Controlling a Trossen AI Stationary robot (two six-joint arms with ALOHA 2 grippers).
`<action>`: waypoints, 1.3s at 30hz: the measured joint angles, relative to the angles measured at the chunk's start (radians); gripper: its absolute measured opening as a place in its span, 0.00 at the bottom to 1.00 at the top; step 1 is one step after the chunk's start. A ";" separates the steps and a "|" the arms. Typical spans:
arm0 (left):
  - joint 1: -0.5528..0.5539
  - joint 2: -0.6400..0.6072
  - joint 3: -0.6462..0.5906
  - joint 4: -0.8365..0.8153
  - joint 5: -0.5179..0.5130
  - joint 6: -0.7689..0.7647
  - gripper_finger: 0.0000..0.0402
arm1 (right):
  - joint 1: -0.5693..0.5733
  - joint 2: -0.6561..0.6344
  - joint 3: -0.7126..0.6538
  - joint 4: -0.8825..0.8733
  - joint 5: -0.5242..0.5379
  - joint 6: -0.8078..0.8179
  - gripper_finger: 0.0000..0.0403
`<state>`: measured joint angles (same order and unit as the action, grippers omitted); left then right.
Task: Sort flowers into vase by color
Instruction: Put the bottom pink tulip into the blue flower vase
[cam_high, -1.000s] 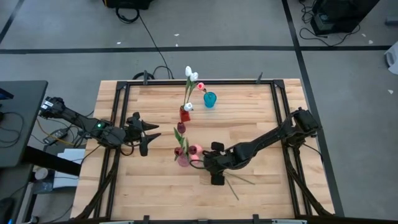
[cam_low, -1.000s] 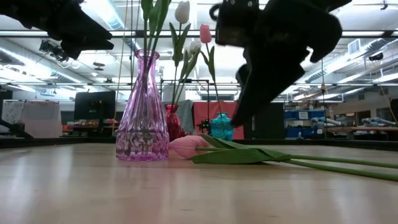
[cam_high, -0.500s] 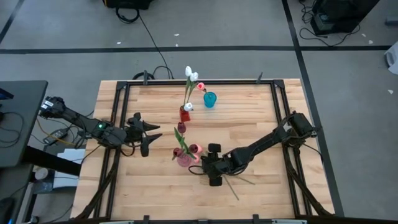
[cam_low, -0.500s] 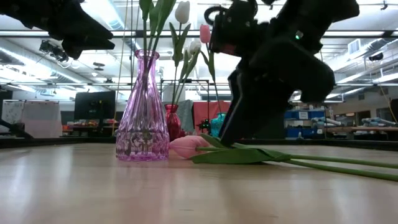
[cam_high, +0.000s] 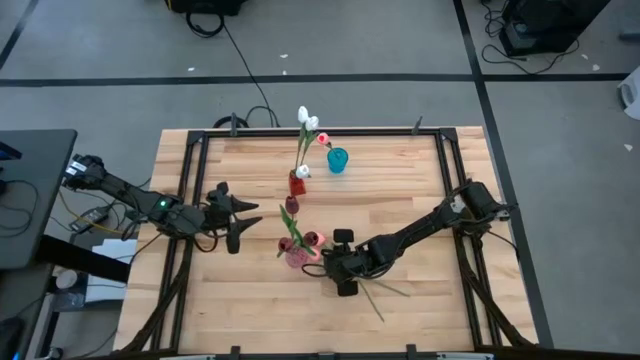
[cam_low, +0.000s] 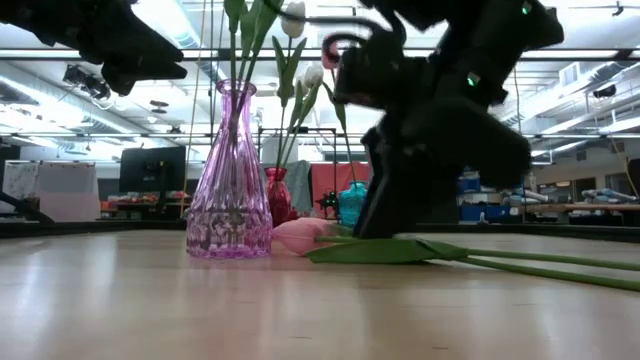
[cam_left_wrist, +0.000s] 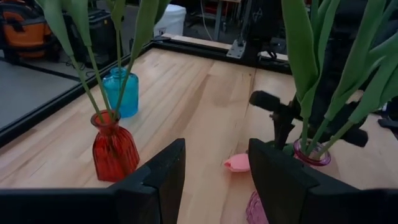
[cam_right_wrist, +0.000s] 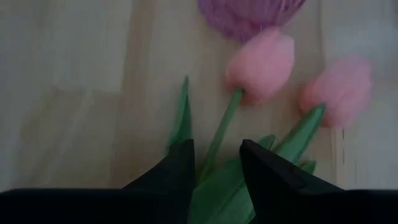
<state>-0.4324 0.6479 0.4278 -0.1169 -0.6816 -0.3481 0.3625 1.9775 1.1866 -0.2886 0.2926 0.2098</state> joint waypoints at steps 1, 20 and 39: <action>0.000 0.000 0.000 0.000 0.003 0.000 0.45 | -0.003 0.009 0.000 0.007 -0.003 -0.008 0.35; -0.001 0.000 0.000 0.013 0.048 -0.036 0.45 | -0.053 -0.145 -0.001 -0.249 0.166 0.226 0.08; -0.002 0.000 0.000 -0.004 0.096 -0.060 0.45 | -0.379 -0.662 -0.289 -0.098 0.310 -0.005 0.03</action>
<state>-0.4347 0.6481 0.4278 -0.1205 -0.5860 -0.4084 -0.0163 1.3159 0.8978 -0.3864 0.6031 0.2045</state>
